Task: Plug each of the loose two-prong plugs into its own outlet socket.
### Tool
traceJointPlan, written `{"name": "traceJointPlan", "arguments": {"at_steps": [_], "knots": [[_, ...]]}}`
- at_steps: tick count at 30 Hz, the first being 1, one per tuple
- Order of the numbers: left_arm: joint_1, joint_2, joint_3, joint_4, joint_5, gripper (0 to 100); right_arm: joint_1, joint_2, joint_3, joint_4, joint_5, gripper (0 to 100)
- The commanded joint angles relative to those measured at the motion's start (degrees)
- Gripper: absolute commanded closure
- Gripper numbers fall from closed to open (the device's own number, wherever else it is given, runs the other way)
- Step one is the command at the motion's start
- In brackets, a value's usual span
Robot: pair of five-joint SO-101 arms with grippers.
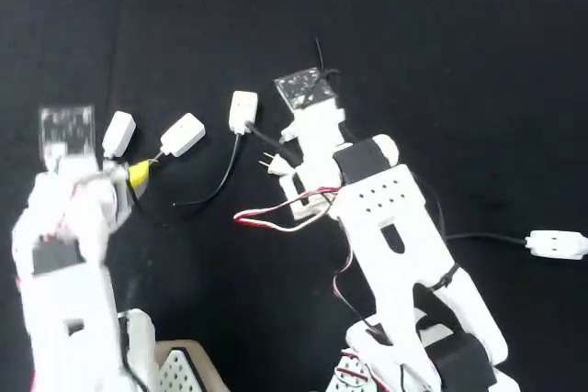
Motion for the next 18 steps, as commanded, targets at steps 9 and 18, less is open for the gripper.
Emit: {"name": "traceJointPlan", "arguments": {"at_steps": [9,18], "knots": [[-3.2,50.2,-41.6,-1.8,-8.7,65,4.6,-0.1,0.0,-1.8,12.9,98.6],[-1.9,73.8,-65.4,13.8,-18.9,66,5.5,-0.1,1.4,-3.4,15.7,98.6]]}}
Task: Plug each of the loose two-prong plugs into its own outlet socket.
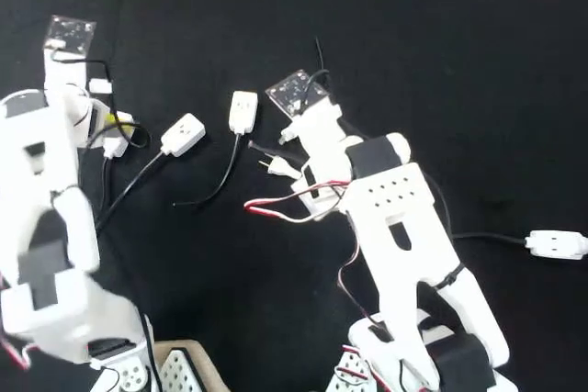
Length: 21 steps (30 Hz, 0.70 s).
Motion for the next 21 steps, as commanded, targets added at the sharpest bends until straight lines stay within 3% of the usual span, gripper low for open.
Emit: {"name": "traceJointPlan", "arguments": {"at_steps": [1,6,17,21], "knots": [[0.8,9.6,-14.8,10.0,-6.2,66,1.8,-0.1,-0.1,-1.2,1.8,98.6],[1.7,18.5,-26.9,18.0,-7.8,66,4.0,-0.1,-0.1,-1.9,2.3,98.6],[2.5,39.8,-43.4,15.4,-7.6,66,4.1,-0.1,1.8,-5.1,2.3,98.6],[1.9,41.5,-47.4,17.6,-7.6,77,4.1,-0.1,2.2,-5.9,2.2,98.6]]}}
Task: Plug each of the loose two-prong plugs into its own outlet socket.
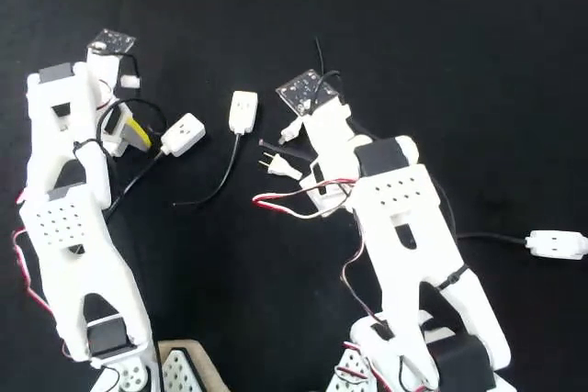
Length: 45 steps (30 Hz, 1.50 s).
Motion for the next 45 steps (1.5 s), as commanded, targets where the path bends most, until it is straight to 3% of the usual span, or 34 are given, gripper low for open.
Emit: {"name": "traceJointPlan", "arguments": {"at_steps": [1,11,16,20,25,29,34,41,45], "knots": [[-0.8,0.4,-7.1,2.5,-0.2,79,0.9,-0.1,-0.1,-1.2,0.4,98.6],[1.5,0.4,-12.8,12.0,-2.2,81,0.9,-0.1,0.0,-1.4,0.4,98.6],[3.2,-1.2,-17.0,23.7,-3.7,98,1.0,-0.1,0.0,-1.1,0.4,98.6],[4.2,-4.4,-21.4,30.6,-3.2,97,1.0,-0.1,-0.1,-0.5,0.4,98.6],[5.7,-13.5,-13.3,30.6,-1.8,97,2.9,-0.4,-0.5,0.3,0.5,98.6],[11.5,-23.5,0.7,30.4,-1.8,97,6.0,-0.3,-2.7,2.6,2.1,98.6],[22.2,-36.4,20.2,25.2,-1.8,97,10.2,-0.6,-5.1,5.2,2.1,98.6],[39.3,-48.4,53.1,3.7,-1.5,97,22.9,-0.6,-11.0,10.5,7.6,98.6],[49.1,-51.3,62.4,-4.0,1.1,97,24.7,-0.6,-11.2,10.5,7.6,98.6]]}}
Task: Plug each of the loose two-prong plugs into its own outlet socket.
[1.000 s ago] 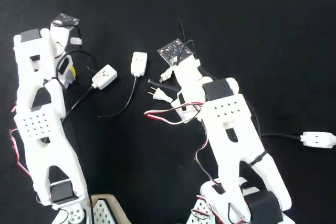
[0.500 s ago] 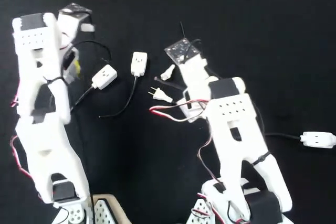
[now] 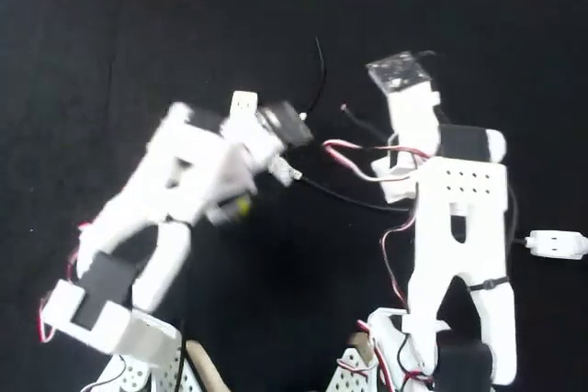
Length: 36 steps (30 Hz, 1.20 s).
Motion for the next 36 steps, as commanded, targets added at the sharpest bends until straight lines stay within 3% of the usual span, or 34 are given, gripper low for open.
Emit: {"name": "traceJointPlan", "arguments": {"at_steps": [1,7,12,16,24,31,36], "knots": [[10.5,-4.9,9.7,-9.1,3.4,97,1.7,-0.6,-3.2,0.4,0.4,98.6],[13.8,-5.0,11.9,-13.4,3.8,96,1.7,-0.7,-3.1,0.2,0.4,98.6],[12.5,-5.5,10.8,-14.0,4.8,82,1.7,-0.7,-3.1,0.2,0.4,98.6],[9.5,-5.2,8.7,-15.5,4.5,79,1.7,-0.7,-3.0,0.2,0.4,98.6],[2.2,-5.5,5.7,-15.6,-7.1,79,1.4,-0.7,-2.9,0.2,0.4,98.6],[4.1,-7.7,2.3,-7.2,-7.6,79,1.3,-0.7,-2.9,0.2,0.4,98.6],[3.9,-17.8,2.4,-3.5,-5.8,79,1.3,-0.7,-2.9,0.2,0.4,98.6]]}}
